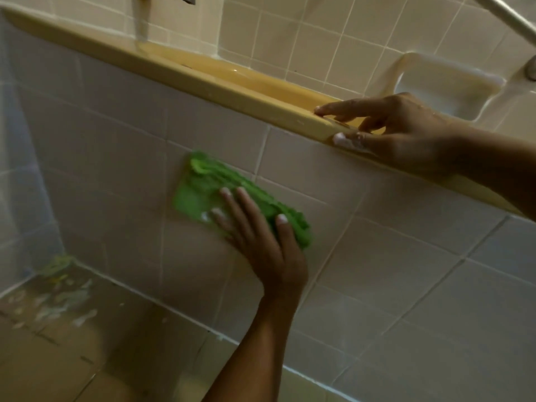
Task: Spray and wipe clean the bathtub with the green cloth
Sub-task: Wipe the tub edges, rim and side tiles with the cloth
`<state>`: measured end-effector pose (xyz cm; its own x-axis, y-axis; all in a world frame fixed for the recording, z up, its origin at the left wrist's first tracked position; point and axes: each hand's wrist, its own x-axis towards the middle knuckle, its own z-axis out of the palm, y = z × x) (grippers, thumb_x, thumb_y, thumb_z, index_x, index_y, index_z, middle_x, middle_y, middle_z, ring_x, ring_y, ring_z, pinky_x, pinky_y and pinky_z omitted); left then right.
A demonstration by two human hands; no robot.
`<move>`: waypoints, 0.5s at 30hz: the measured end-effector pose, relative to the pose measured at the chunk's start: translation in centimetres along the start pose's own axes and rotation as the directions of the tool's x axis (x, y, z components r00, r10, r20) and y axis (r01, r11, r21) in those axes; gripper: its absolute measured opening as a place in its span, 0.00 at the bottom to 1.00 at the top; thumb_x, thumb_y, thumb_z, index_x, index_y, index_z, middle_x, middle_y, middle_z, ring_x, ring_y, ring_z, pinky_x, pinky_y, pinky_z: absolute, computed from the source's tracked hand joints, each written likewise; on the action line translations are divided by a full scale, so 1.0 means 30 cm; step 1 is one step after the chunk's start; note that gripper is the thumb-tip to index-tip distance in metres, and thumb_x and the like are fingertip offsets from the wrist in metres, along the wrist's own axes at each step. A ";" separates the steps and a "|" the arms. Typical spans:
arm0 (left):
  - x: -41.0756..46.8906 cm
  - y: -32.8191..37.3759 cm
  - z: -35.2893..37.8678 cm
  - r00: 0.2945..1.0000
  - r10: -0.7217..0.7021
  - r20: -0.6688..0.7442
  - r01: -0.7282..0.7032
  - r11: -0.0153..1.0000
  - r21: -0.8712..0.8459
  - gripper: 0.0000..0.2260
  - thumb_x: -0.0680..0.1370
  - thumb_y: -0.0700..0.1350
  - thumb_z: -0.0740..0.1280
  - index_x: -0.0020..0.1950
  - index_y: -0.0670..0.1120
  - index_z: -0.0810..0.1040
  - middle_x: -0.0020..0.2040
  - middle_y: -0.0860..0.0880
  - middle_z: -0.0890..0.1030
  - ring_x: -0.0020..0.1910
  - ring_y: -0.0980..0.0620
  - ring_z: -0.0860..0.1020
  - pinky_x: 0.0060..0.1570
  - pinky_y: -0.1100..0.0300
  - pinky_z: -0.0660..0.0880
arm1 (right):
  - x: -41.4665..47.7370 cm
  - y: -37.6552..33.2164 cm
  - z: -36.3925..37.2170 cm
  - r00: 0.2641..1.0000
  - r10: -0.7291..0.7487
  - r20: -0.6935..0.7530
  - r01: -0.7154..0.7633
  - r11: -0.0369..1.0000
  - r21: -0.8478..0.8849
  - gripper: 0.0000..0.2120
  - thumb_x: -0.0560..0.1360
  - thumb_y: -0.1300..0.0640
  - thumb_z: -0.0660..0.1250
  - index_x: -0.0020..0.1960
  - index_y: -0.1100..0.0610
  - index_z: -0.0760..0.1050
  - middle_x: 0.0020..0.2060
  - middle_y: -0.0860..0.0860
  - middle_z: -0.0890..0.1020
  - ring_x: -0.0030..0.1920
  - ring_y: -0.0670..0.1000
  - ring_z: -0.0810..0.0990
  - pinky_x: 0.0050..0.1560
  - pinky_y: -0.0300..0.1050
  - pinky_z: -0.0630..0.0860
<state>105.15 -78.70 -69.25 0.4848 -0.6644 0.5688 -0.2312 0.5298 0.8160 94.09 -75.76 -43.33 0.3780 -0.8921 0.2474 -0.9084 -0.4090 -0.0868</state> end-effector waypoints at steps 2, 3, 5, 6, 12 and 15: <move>-0.018 0.032 -0.005 0.985 0.149 0.086 -0.154 0.986 0.057 0.30 0.84 0.50 0.55 0.83 0.38 0.55 0.84 0.39 0.52 0.83 0.35 0.45 0.80 0.36 0.44 | 0.004 -0.005 0.001 1.000 -0.004 0.002 0.004 1.000 0.007 0.23 0.77 0.34 0.66 0.72 0.31 0.70 0.65 0.44 0.80 0.58 0.49 0.83 0.55 0.49 0.79; -0.038 0.029 -0.009 0.971 0.204 0.123 -0.216 0.972 0.088 0.30 0.84 0.50 0.55 0.83 0.38 0.55 0.84 0.40 0.52 0.83 0.34 0.46 0.80 0.36 0.45 | 0.004 -0.008 0.002 1.000 -0.002 0.002 0.002 1.000 0.008 0.23 0.77 0.33 0.65 0.72 0.30 0.69 0.65 0.44 0.80 0.59 0.49 0.82 0.56 0.52 0.79; -0.091 -0.016 -0.018 0.948 0.257 0.187 -0.286 0.947 0.148 0.30 0.84 0.51 0.55 0.83 0.40 0.53 0.85 0.43 0.50 0.83 0.34 0.46 0.79 0.36 0.48 | 0.005 -0.020 0.000 1.000 0.013 0.012 -0.013 1.000 0.018 0.25 0.75 0.30 0.62 0.72 0.29 0.68 0.65 0.43 0.79 0.59 0.48 0.82 0.58 0.54 0.79; -0.117 -0.053 -0.026 0.947 0.245 0.207 -0.280 0.947 0.160 0.31 0.84 0.51 0.55 0.84 0.42 0.50 0.85 0.44 0.49 0.83 0.35 0.46 0.80 0.37 0.49 | 0.007 -0.029 0.001 0.999 0.030 0.014 -0.030 0.999 0.027 0.26 0.74 0.30 0.61 0.71 0.28 0.68 0.65 0.42 0.79 0.59 0.47 0.82 0.58 0.54 0.79; -0.229 -0.271 -0.106 0.981 -0.006 0.193 -0.029 0.983 0.180 0.33 0.86 0.60 0.51 0.85 0.50 0.41 0.86 0.49 0.44 0.84 0.41 0.44 0.80 0.43 0.49 | 0.012 -0.079 0.002 0.998 0.061 0.007 -0.062 0.997 0.049 0.28 0.71 0.28 0.61 0.71 0.29 0.69 0.63 0.42 0.80 0.57 0.47 0.82 0.56 0.51 0.78; -0.179 -0.303 -0.104 0.983 -0.121 0.138 0.108 0.989 0.102 0.33 0.85 0.59 0.51 0.85 0.50 0.40 0.86 0.51 0.42 0.84 0.42 0.40 0.80 0.40 0.48 | 0.017 -0.100 0.009 0.999 0.055 -0.001 -0.055 0.998 0.027 0.29 0.70 0.27 0.59 0.71 0.28 0.68 0.63 0.43 0.80 0.57 0.48 0.83 0.56 0.53 0.78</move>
<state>107.29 -78.30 -80.04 0.3880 -0.7902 0.4745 -0.2625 0.3987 0.8787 97.07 -75.05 -43.19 0.3276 -0.9130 0.2431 -0.9225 -0.3647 -0.1265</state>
